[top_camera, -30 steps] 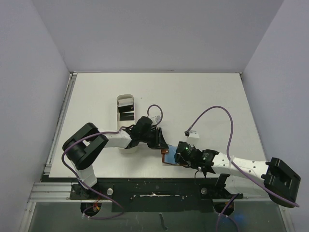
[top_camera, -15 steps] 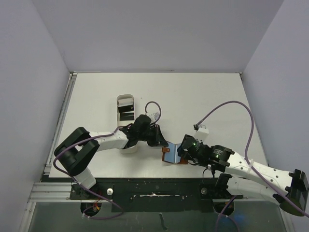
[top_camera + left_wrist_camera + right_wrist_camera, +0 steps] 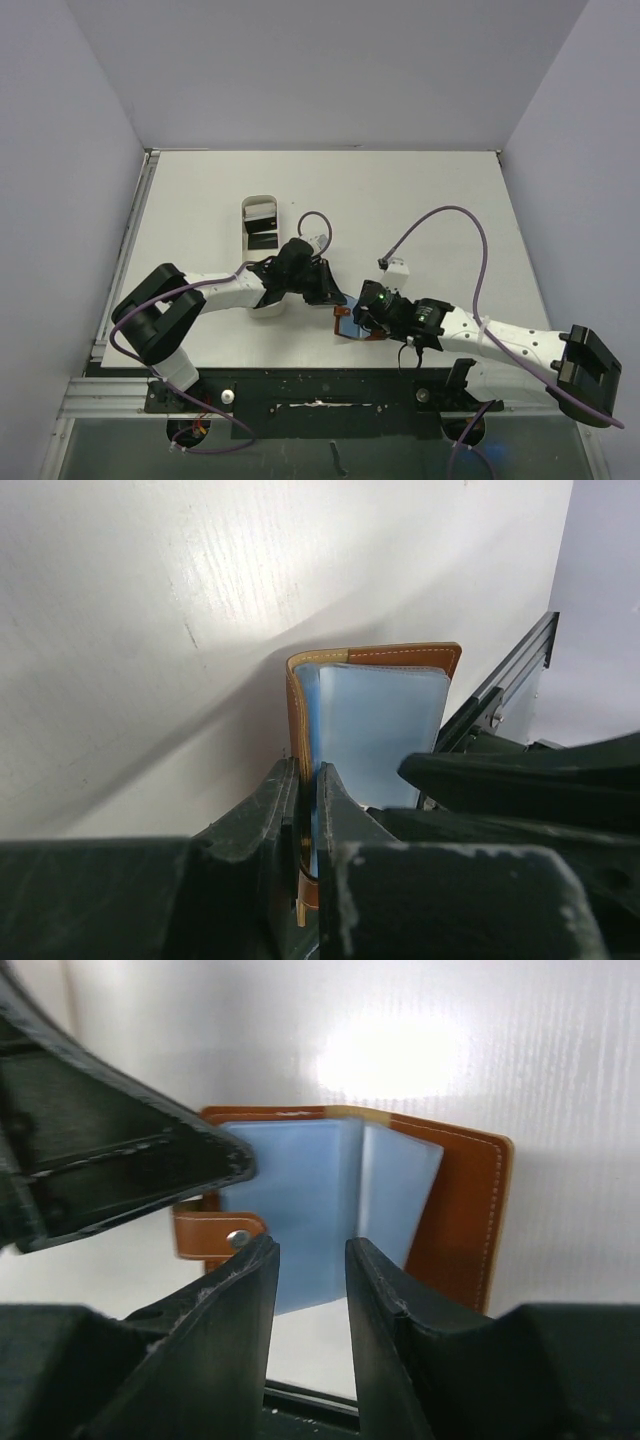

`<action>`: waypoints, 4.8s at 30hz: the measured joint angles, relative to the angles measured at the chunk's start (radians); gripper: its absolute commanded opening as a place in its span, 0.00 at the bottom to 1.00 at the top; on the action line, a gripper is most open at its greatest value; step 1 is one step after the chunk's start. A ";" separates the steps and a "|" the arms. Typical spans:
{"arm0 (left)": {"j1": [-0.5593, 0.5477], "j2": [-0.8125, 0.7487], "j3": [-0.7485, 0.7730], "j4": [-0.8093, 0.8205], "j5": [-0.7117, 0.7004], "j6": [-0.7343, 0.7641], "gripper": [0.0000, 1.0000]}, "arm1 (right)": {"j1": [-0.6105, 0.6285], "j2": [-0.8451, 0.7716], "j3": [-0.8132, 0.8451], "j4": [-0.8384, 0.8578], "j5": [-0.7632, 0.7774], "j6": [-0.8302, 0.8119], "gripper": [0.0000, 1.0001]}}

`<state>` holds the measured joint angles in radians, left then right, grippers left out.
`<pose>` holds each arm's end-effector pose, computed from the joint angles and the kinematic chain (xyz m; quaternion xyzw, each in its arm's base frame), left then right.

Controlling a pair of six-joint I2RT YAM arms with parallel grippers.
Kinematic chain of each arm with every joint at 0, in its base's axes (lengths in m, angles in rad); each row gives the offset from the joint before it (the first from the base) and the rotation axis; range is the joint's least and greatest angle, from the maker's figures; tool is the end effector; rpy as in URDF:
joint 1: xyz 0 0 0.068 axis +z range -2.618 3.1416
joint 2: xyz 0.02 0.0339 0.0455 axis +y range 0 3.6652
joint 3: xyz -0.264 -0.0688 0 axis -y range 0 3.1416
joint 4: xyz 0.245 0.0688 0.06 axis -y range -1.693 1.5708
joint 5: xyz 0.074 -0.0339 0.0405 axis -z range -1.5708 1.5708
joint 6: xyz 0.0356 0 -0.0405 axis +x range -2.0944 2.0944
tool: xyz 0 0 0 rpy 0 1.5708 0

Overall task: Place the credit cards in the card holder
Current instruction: Open the card holder at the center of the board, then pick up the credit card from the storage box.

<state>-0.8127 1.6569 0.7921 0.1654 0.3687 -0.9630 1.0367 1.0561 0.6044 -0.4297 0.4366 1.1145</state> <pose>0.2171 -0.2480 0.1600 0.0102 0.8945 -0.4267 0.1329 0.1169 0.1681 0.2083 0.1089 0.9153 0.1934 0.3361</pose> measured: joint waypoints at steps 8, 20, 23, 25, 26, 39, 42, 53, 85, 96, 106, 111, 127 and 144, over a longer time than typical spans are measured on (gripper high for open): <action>0.007 0.001 -0.005 0.013 -0.047 -0.002 0.00 | -0.117 0.066 -0.066 0.023 -0.043 -0.005 0.42; 0.020 0.105 -0.043 0.177 -0.054 -0.082 0.00 | -0.153 0.106 -0.088 0.051 -0.084 -0.039 0.50; 0.020 0.106 -0.047 0.190 -0.054 -0.085 0.07 | -0.153 0.128 -0.079 0.054 -0.085 -0.050 0.53; 0.019 0.106 -0.047 0.193 -0.054 -0.084 0.19 | -0.153 0.151 -0.067 0.055 -0.084 -0.058 0.55; 0.019 0.106 -0.047 0.193 -0.055 -0.080 0.26 | -0.153 0.166 -0.060 0.057 -0.084 -0.062 0.56; 0.064 -0.102 0.089 -0.146 -0.190 0.111 0.54 | -0.113 0.312 0.028 0.077 -0.042 -0.079 0.57; 0.134 -0.164 0.142 -0.232 -0.217 0.168 0.54 | -0.106 0.319 0.032 0.077 -0.032 -0.082 0.57; 0.314 -0.305 0.239 -0.480 -0.347 0.758 0.60 | -0.095 0.322 0.035 0.075 -0.026 -0.103 0.57; 0.418 0.026 0.322 -0.397 -0.523 1.553 0.56 | -0.061 0.196 0.098 0.008 -0.065 -0.154 0.57; 0.419 0.107 0.364 -0.380 -0.496 1.608 0.54 | -0.068 0.250 0.098 0.010 -0.064 -0.161 0.57; 0.419 0.155 0.387 -0.337 -0.500 1.680 0.53 | -0.087 0.250 0.098 0.010 -0.065 -0.169 0.57; 0.419 0.181 0.397 -0.336 -0.509 1.701 0.49 | -0.094 0.244 0.098 0.010 -0.065 -0.169 0.57; 0.419 0.221 0.439 -0.327 -0.543 1.738 0.39 | -0.095 0.218 0.095 0.007 -0.064 -0.168 0.57; 0.419 0.241 0.465 -0.346 -0.556 1.761 0.30 | -0.100 0.216 0.084 0.003 -0.064 -0.166 0.57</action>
<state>-0.3939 1.8977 1.2572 -0.1806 -0.1875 0.7979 0.9363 1.2724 0.6888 -0.4267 0.3725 0.9489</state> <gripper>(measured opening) 0.303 0.571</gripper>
